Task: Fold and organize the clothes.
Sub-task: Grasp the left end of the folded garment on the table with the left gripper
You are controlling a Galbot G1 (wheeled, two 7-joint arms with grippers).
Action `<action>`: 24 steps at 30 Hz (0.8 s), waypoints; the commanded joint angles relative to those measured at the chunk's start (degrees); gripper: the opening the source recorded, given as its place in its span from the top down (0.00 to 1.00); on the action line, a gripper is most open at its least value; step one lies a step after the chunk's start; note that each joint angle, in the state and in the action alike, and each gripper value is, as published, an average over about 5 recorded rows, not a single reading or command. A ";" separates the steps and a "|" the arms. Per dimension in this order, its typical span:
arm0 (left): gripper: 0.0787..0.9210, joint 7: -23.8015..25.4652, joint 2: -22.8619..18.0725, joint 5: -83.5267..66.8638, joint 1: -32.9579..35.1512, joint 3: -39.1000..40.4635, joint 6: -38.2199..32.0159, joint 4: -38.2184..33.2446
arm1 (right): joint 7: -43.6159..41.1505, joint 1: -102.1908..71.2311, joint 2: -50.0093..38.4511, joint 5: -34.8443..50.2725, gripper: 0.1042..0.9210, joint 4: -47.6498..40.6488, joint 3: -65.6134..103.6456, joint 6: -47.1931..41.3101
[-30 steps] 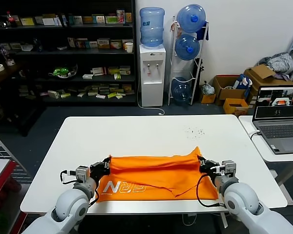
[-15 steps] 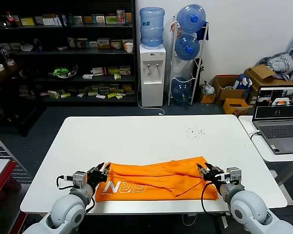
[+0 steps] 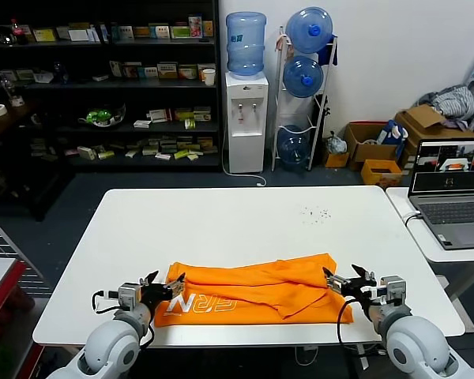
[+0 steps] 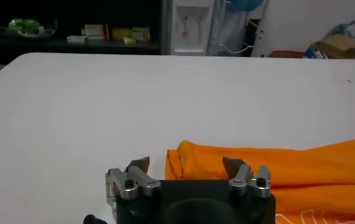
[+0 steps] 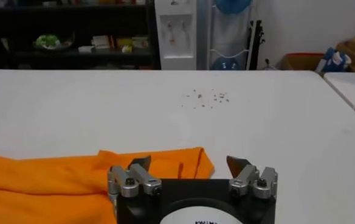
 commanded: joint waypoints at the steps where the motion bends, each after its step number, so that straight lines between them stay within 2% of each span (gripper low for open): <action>1: 0.12 -0.44 -2.25 0.05 0.26 0.40 -0.13 1.60 | 0.07 -2.74 -0.02 -0.79 0.12 1.34 2.83 0.12; 5: 0.12 -0.65 -1.77 -0.17 0.93 0.63 -0.08 1.72 | 0.16 -2.84 0.28 -0.78 0.12 1.27 2.87 0.15; 8: 0.18 -0.50 -1.64 -0.29 1.11 0.68 -0.14 2.18 | 0.20 -2.74 0.46 -0.75 0.12 1.15 2.74 0.14; 24: 0.73 -0.54 -2.70 -0.54 0.46 1.00 -1.11 3.33 | 0.22 -2.31 0.59 -0.75 0.12 0.65 2.36 0.38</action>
